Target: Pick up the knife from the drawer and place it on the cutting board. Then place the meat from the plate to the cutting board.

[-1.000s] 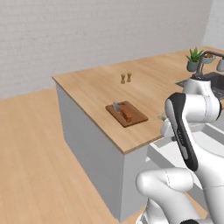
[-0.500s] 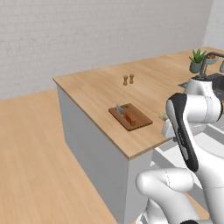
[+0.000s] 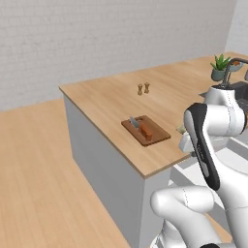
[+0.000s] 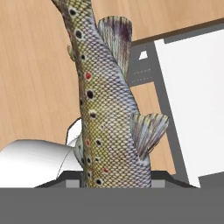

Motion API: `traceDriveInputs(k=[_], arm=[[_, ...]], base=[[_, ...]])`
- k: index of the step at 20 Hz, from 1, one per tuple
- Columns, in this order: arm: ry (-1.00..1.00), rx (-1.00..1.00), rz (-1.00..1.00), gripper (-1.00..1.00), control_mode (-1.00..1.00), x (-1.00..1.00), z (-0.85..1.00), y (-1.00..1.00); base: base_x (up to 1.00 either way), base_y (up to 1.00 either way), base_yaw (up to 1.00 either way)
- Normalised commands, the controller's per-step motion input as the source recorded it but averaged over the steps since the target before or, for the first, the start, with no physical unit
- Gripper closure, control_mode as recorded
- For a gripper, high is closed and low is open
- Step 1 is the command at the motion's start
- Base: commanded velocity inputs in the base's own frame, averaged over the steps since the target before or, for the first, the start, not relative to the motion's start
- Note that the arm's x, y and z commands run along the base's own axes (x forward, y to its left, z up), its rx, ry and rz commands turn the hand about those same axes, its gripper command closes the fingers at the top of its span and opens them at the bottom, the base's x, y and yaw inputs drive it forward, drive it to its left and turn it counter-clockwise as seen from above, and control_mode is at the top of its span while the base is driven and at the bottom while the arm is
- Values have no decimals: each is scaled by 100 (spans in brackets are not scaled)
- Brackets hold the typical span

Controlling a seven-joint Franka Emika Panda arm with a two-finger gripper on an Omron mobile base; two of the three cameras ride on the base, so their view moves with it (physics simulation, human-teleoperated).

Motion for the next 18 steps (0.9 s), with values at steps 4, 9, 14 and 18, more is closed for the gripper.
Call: traceDriveInputs(k=[4, 9, 14, 18], arm=[[0, 0, 0, 100, 100, 0, 0, 0], [0, 0, 0, 100, 100, 0, 0, 0], [0, 0, 0, 100, 100, 0, 0, 0], [2, 0, 0, 100, -100, 3, 0, 0]], base=[[0, 1, 0], [9, -22, -1], [26, -2, -1], [0, 0, 0]])
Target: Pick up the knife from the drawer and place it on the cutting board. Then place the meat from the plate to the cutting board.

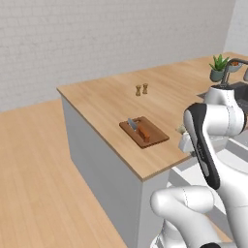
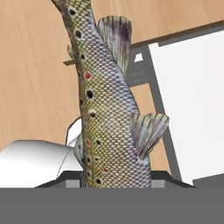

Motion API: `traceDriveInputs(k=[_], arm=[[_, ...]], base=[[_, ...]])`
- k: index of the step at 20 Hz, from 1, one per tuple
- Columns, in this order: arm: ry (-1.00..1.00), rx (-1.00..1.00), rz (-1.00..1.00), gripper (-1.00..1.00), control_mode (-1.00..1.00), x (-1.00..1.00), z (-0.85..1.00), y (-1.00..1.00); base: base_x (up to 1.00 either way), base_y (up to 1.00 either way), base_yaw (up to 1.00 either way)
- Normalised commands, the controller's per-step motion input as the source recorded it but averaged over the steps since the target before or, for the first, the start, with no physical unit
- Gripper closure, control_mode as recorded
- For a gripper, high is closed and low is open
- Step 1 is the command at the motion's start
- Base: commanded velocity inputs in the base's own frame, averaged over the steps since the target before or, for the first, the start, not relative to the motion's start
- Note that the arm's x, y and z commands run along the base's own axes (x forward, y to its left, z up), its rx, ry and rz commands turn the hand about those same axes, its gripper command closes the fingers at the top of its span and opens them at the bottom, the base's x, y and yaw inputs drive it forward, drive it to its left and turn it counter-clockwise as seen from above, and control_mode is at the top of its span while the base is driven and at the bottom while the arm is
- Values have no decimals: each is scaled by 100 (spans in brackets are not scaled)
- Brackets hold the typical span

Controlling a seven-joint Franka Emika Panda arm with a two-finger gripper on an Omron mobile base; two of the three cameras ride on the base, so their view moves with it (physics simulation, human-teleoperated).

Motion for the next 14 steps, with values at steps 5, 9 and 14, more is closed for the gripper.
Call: traceDriveInputs(k=[5, 9, 14], arm=[[0, 0, 0, 100, -100, 30, 4, 0], [1, 0, 0, 100, -100, 71, 2, 0], [0, 0, 0, 100, -100, 81, 0, 1]], base=[[0, 0, 0], [0, 0, 0], [0, 0, 0]])
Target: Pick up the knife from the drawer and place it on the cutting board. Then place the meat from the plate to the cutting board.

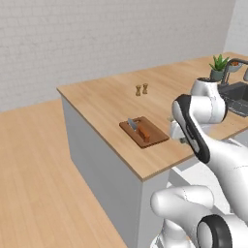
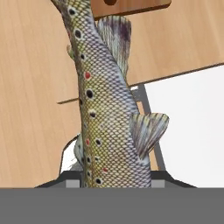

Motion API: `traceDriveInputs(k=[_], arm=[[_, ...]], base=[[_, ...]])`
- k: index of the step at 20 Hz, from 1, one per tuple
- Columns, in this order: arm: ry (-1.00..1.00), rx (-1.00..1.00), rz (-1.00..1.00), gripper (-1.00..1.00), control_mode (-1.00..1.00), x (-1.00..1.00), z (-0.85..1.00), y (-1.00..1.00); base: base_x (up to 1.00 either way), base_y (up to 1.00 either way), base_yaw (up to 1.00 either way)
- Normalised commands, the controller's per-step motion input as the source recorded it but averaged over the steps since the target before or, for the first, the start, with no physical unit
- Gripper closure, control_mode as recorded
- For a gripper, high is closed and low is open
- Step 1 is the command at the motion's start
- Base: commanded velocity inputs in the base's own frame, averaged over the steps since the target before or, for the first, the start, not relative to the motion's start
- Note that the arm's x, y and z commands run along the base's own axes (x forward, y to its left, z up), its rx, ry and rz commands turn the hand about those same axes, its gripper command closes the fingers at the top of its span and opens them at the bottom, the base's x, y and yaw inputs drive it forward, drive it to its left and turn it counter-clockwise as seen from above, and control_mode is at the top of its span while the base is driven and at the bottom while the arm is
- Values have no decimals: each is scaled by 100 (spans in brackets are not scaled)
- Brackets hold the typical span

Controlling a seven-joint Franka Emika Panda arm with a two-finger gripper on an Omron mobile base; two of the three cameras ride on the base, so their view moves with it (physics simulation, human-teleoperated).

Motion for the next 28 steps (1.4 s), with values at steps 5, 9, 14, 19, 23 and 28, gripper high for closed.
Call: traceDriveInputs(k=[5, 9, 14, 19, 23, 28], arm=[[-3, 0, -1, 100, -100, 97, -11, 12], [-10, 0, 0, 100, -100, 78, -19, 0], [-7, 0, 0, 100, -100, 60, -25, 0], [-6, 0, 0, 100, -100, 36, -51, 0], [-17, 0, 0, 100, -100, 23, -22, 0], [-11, 0, 0, 100, -100, 62, -1, 0]], base=[[0, 0, 0], [0, 0, 0], [0, 0, 0], [0, 0, 0], [0, 0, 0], [0, 0, 0]])
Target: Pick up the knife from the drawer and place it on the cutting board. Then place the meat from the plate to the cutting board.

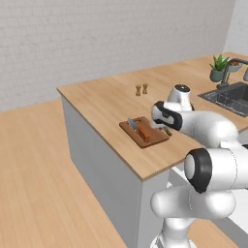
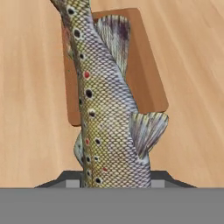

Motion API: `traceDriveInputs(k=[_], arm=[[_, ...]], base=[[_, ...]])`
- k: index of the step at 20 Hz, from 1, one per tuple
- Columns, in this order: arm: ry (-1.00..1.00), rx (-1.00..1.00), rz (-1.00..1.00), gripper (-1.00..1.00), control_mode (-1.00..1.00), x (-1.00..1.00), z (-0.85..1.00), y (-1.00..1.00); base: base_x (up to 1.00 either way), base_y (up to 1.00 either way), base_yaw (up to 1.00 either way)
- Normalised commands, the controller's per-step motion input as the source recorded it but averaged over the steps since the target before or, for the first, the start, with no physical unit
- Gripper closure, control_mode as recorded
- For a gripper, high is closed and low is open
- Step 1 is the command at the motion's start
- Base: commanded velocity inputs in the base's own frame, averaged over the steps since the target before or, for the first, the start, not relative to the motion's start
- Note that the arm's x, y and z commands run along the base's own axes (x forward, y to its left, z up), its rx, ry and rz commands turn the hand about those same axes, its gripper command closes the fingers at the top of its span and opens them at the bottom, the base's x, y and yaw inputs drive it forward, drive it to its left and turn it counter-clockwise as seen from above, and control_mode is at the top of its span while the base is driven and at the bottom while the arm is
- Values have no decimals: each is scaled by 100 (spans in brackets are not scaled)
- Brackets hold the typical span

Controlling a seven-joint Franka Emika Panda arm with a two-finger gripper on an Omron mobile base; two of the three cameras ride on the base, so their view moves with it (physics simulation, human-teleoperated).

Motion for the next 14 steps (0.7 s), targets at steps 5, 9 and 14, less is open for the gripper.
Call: traceDriveInputs(k=[5, 9, 14], arm=[[0, 0, 0, 100, -100, 70, -6, 0], [4, 0, 0, 100, -100, 44, 0, 0], [10, 0, 0, 100, -100, 31, -8, 0]], base=[[0, 0, 0], [0, 0, 0], [0, 0, 0]])
